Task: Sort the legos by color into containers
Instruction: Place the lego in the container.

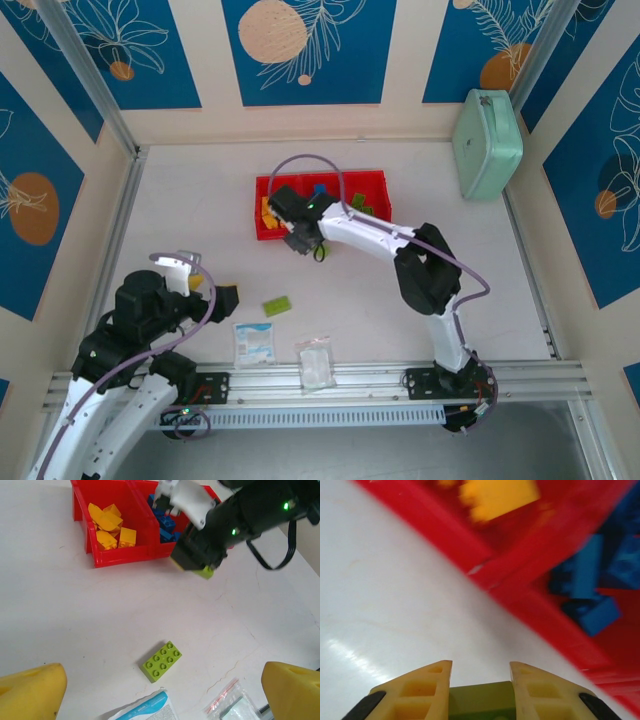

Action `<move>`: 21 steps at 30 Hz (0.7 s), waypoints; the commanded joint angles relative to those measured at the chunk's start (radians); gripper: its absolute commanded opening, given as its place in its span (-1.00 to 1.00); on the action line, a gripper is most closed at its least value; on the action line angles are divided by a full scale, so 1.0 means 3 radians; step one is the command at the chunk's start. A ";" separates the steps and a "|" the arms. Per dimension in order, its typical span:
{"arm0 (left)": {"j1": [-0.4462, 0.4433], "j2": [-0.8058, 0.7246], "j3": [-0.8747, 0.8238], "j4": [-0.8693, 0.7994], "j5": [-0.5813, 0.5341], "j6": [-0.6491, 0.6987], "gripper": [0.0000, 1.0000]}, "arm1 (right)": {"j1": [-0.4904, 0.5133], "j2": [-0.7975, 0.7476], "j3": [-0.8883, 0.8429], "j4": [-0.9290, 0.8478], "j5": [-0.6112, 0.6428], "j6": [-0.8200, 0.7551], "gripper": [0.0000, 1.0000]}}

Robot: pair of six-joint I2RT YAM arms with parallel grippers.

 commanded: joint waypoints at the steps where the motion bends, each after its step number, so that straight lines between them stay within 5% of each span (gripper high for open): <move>1: 0.0012 -0.0030 0.0046 0.0015 -0.0034 0.0001 0.99 | -0.0296 -0.0141 -0.0060 0.0161 0.0111 -0.0201 -0.59; 12: 0.0014 -0.0019 0.0035 0.0021 -0.0059 0.0001 0.99 | -0.1197 0.0090 0.0348 0.0534 -0.0124 -0.0382 -0.58; 21: 0.0018 -0.0015 0.0035 0.0020 -0.0084 0.0001 0.99 | -0.1394 0.0280 0.0458 0.0710 -0.0235 -0.0350 0.04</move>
